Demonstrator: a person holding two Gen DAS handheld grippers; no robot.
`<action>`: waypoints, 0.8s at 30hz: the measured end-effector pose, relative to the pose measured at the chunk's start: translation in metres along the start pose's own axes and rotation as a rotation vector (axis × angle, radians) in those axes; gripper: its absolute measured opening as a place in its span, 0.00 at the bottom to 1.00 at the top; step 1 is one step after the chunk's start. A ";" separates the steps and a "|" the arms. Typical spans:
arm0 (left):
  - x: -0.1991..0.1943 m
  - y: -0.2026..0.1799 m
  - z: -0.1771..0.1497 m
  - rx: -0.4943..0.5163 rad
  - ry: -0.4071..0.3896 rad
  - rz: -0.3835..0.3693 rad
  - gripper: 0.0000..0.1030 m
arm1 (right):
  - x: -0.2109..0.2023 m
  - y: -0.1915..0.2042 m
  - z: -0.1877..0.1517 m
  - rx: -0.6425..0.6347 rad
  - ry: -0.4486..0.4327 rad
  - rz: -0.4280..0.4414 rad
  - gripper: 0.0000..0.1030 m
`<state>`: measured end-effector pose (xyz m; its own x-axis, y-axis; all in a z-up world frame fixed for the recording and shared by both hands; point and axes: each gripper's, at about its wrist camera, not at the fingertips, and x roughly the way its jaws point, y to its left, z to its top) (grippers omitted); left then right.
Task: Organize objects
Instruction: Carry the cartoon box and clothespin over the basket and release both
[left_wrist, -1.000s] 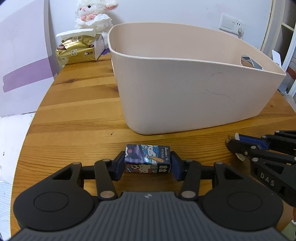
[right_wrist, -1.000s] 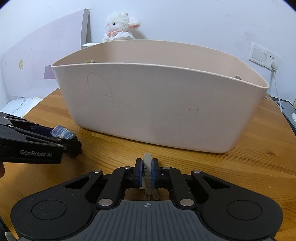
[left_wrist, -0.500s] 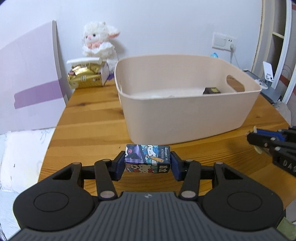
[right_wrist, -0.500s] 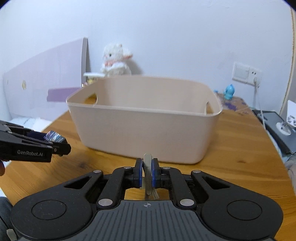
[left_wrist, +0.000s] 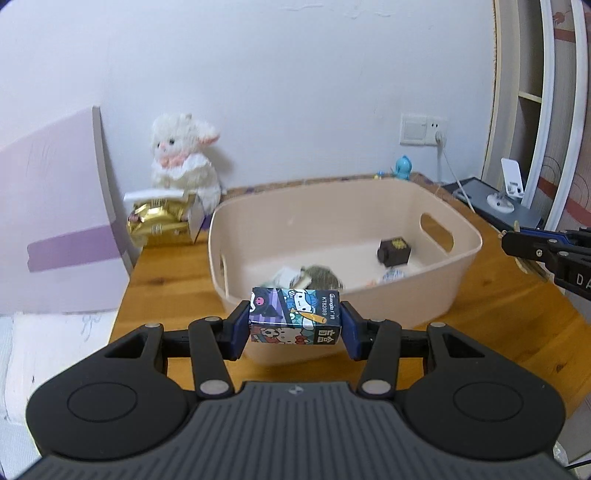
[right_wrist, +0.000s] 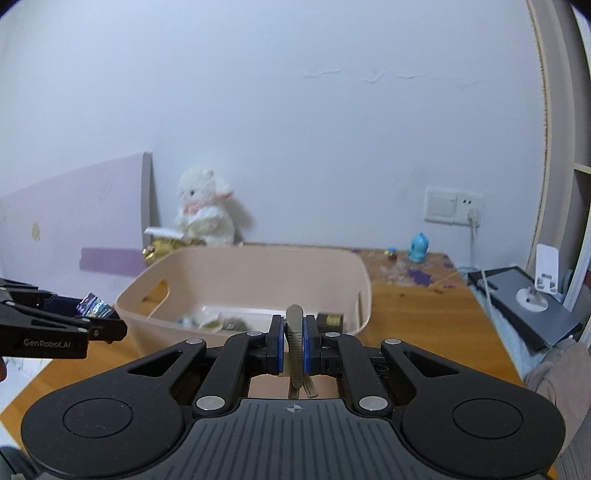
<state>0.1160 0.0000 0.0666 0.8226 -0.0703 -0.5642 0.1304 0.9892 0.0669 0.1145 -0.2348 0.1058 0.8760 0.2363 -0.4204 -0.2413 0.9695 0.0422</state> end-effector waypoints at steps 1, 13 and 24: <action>0.002 -0.001 0.004 0.002 -0.005 0.002 0.51 | 0.002 -0.002 0.004 0.003 -0.007 -0.005 0.08; 0.058 -0.002 0.050 0.012 -0.004 0.024 0.51 | 0.045 -0.023 0.036 0.024 -0.043 -0.048 0.08; 0.138 -0.004 0.055 0.026 0.115 0.066 0.51 | 0.130 -0.017 0.044 -0.027 0.094 -0.025 0.08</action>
<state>0.2593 -0.0204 0.0343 0.7612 0.0118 -0.6485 0.0937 0.9873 0.1280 0.2507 -0.2181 0.0908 0.8390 0.2037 -0.5045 -0.2322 0.9727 0.0065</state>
